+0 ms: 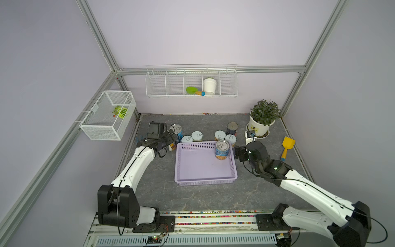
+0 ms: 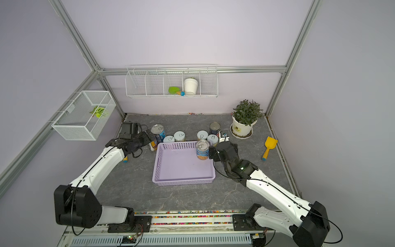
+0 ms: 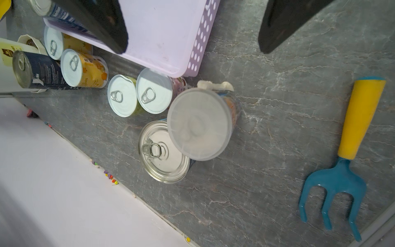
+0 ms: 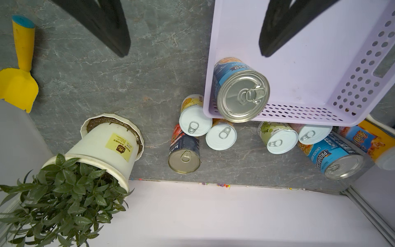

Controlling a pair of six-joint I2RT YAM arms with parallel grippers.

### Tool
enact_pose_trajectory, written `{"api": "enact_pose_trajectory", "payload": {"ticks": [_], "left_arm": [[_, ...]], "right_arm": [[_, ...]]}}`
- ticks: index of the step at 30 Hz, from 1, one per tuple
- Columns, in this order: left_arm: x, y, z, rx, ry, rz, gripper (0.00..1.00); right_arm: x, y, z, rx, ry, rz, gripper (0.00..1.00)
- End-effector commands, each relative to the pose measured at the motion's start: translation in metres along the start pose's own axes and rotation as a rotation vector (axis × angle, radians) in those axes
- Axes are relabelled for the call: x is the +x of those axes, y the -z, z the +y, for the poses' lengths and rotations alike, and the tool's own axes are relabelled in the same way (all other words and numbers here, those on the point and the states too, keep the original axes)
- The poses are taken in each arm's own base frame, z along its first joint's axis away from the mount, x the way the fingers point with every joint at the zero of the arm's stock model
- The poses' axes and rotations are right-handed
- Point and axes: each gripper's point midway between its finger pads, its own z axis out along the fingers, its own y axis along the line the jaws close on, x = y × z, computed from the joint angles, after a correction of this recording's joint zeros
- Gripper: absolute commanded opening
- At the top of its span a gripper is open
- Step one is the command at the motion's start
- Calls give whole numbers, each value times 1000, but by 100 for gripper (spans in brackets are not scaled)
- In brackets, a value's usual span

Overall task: Put the canned food in the basket
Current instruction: Pick up the canned food from the center of the board.

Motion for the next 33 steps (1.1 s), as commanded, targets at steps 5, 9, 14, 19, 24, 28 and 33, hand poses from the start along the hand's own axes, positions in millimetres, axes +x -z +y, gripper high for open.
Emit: {"api": "enact_pose_trajectory", "payload": {"ticks": [5, 9, 14, 19, 24, 28, 33], "left_arm": [[-6, -36, 14, -167, -68, 62, 100], [-8, -53, 15, -190, -79, 72, 100], [-13, -65, 15, -221, -85, 79, 99], [-17, -70, 14, -227, -94, 75, 88], [-17, -71, 13, -230, -102, 81, 69], [-15, -70, 14, -233, -101, 90, 54], [-17, -56, 14, -223, -92, 68, 40]], "right_arm": [[5, 2, -4, 15, -9, 0, 98], [6, 2, -4, 17, -8, 0, 98], [6, 1, -4, 18, -7, 0, 98], [7, -1, -4, 21, -3, 4, 98], [8, -4, -2, 18, 0, 12, 98], [10, -5, -1, 19, 4, 19, 98], [10, -6, -1, 19, 2, 18, 98]]}}
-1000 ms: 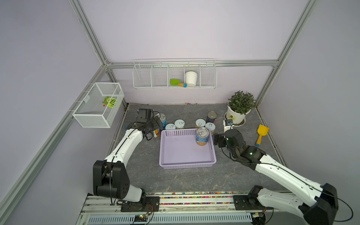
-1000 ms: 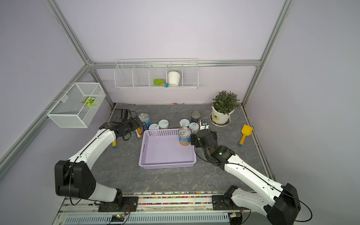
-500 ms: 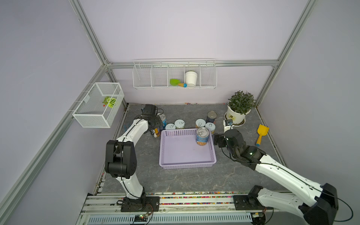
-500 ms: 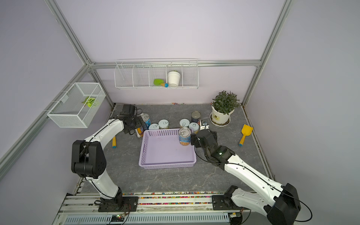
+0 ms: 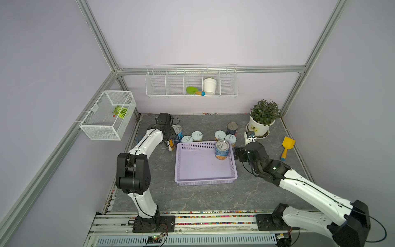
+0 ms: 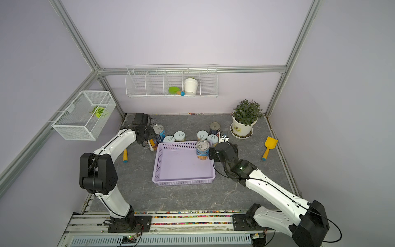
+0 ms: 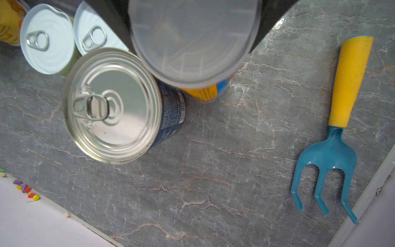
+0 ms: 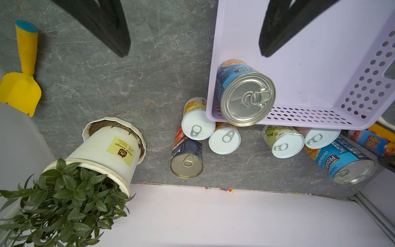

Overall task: Put the canned food in the basket
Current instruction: Pick up the canned food from the center of the board.

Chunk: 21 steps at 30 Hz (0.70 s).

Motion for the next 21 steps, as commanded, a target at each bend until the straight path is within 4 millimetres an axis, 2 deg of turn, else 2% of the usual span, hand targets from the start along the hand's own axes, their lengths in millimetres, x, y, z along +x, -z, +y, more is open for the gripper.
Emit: {"api": "enact_pose_trajectory", "payload": {"ticks": [1, 7, 12, 21], "left_arm": [[-2, 18, 4, 1, 3, -21, 39], [1, 60, 12, 25, 18, -85, 36], [4, 110, 15, 39, 13, -175, 34], [28, 183, -4, 128, -54, -263, 30]], "right_arm": [[5, -3, 0, 6, -6, 4, 98], [5, -5, 6, -14, -7, 10, 98], [6, -7, 8, -20, -9, 15, 98], [6, -8, 9, -24, -10, 17, 98]]}}
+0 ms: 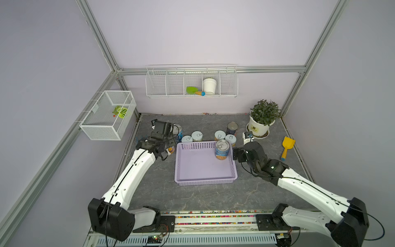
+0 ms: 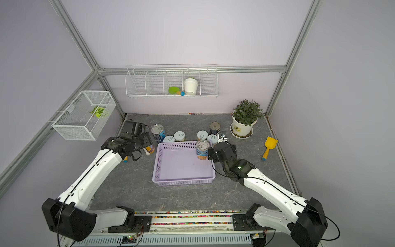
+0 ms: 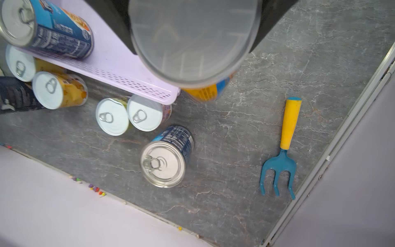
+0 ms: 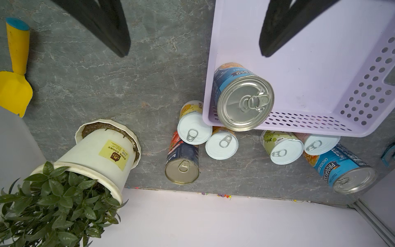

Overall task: Put the canned food in the basket
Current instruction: Pick up the canned food from the center of the board, then place the canned food in the basket.

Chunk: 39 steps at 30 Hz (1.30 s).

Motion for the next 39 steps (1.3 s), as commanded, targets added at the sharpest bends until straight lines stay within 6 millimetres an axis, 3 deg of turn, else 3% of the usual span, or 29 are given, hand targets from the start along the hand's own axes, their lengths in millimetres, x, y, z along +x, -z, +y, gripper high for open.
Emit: {"api": "enact_pose_trajectory", "payload": {"ticks": [1, 6, 15, 19, 26, 32, 39], "left_arm": [[-14, 33, -11, 46, 13, -106, 30], [1, 57, -28, 95, -35, -121, 29], [32, 63, -76, 229, -145, -67, 27], [45, 57, -93, 308, -162, -24, 25], [55, 43, -100, 310, -178, 4, 24], [58, 25, -109, 294, -208, 3, 27], [48, 2, -104, 176, -210, -42, 29]], "right_arm": [[0, -2, 3, -6, -21, -8, 98], [-1, -1, 1, -1, -27, -16, 98], [-1, -1, -1, 8, -32, -21, 98], [-1, 0, -2, 12, -34, -26, 98], [-1, -1, -3, 19, -36, -29, 98], [1, -3, -3, 24, -33, -23, 98], [3, -6, -3, 29, -28, -15, 98]]}}
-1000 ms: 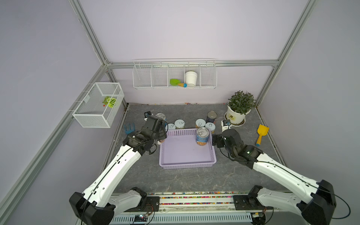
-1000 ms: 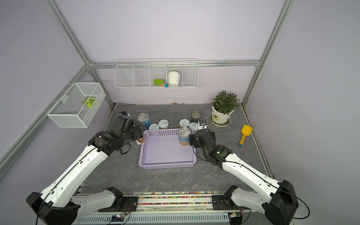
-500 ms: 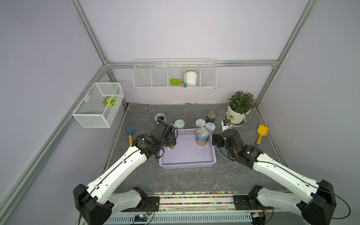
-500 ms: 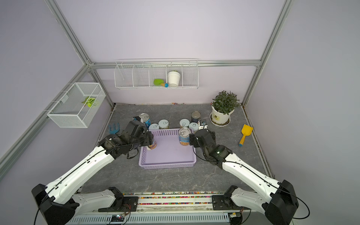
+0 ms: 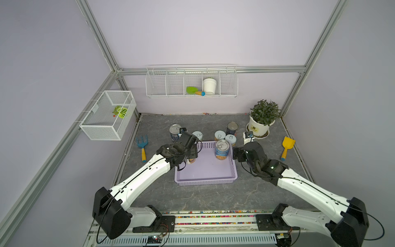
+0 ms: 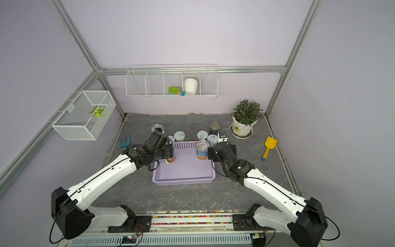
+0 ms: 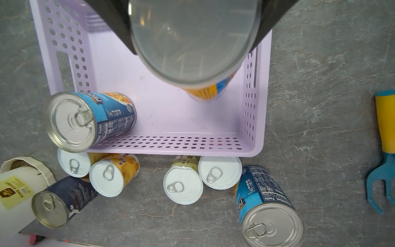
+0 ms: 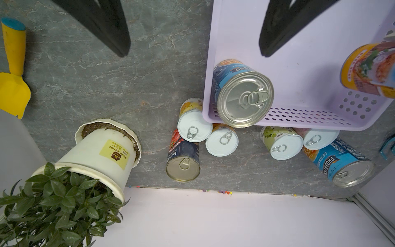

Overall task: Put the canned food in the basket
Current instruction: Place the canned food in the basket.

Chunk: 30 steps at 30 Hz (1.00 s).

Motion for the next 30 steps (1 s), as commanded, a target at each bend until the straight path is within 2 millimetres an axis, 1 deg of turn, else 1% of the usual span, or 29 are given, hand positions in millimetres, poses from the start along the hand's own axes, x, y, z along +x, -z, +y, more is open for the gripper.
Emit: {"api": "enact_pose_trajectory", "payload": {"ticks": [1, 6, 10, 12, 15, 17, 24, 30], "left_arm": [[-40, 4, -5, -21, 23, -143, 29], [-42, -16, 1, -108, 30, -127, 27], [-41, -34, 3, -66, 52, -108, 27], [-42, -42, 11, -64, 78, -104, 25], [-45, -49, 18, -79, 83, -111, 25], [-47, -53, 18, -83, 77, -116, 25], [-46, -75, 26, -114, 85, -96, 24], [-47, -80, 32, -128, 101, -98, 25]], "right_arm": [[5, -4, -1, 19, -6, 0, 98], [6, -5, -2, 25, -5, 0, 98], [6, -5, -3, 27, -4, 1, 98], [7, -6, -2, 27, -4, 3, 98], [7, -7, -2, 27, -1, 4, 98], [8, -8, -1, 28, -1, 7, 98], [10, -11, -1, 31, 3, 15, 98], [10, -11, -1, 32, 3, 14, 99]]}}
